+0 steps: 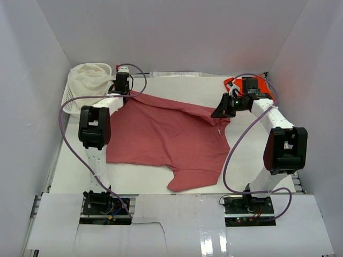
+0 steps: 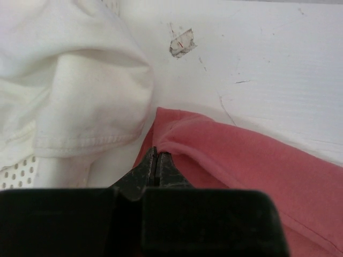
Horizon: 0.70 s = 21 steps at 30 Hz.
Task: Fold and stack the t-shirts
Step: Grap the side of the flattened tshirt furthest away from the robot with both arms
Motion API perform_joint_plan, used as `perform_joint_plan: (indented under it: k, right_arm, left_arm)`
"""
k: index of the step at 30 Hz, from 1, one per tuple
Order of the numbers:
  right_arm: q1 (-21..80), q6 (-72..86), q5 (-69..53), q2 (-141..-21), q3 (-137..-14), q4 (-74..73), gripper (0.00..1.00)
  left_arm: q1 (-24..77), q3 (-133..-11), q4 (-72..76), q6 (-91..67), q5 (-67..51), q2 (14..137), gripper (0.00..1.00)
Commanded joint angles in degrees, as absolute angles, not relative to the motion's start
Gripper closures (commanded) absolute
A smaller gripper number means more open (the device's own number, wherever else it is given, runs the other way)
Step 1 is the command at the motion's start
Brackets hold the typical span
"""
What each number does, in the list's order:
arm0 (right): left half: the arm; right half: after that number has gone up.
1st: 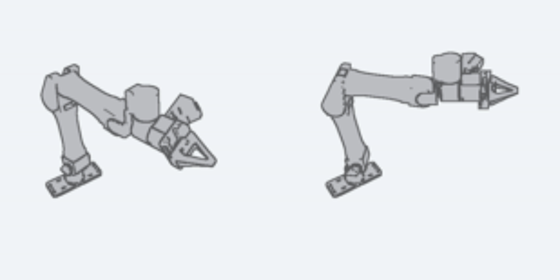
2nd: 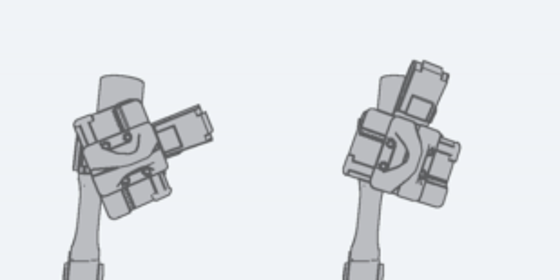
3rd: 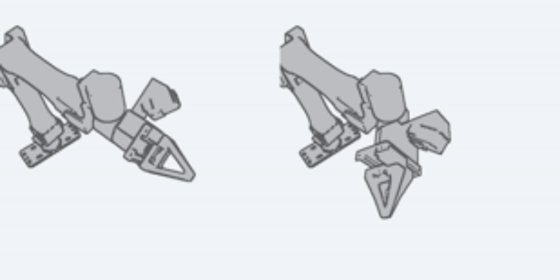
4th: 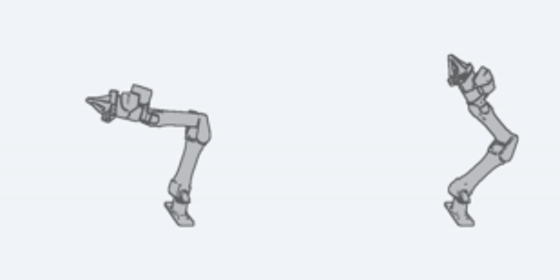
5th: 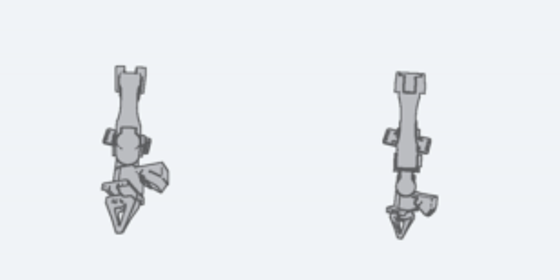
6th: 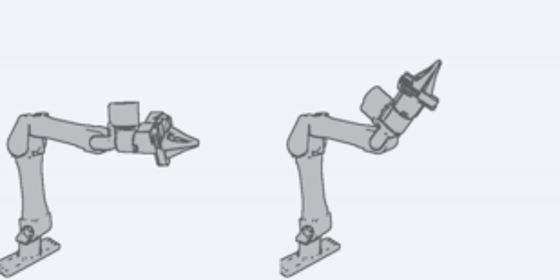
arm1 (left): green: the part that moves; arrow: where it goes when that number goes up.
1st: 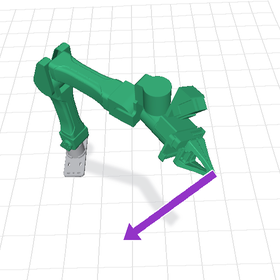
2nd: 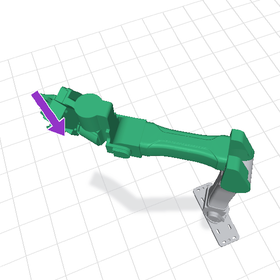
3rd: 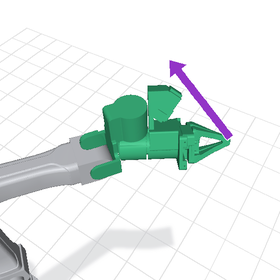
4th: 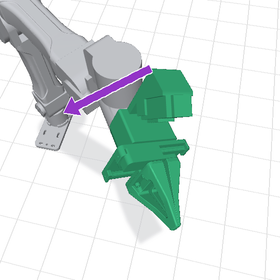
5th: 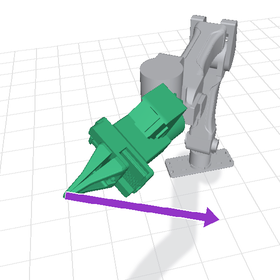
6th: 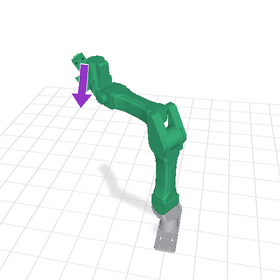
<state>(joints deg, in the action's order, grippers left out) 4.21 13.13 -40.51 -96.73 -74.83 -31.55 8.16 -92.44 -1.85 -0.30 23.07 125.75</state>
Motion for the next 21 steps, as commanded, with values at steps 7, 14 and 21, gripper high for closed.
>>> perform_joint_plan:
  k: [7, 14, 21]
  right_arm:
    - [4.31, 13.36, -40.87, -93.43, -73.65, -30.76, 0.92]
    - [4.31, 13.54, -40.08, -90.8, -73.04, -31.02, 0.92]
    - [4.31, 13.62, -38.94, -90.0, -72.34, -31.2, 0.92]
  left_arm:
    - [10.54, -96.33, -3.78, 4.48, 28.73, 121.2, 1.0]
    - [11.25, -93.78, -2.9, 5.89, 31.2, 120.41, 1.0]
    - [11.51, -92.02, -2.46, 6.77, 32.69, 117.96, 1.0]
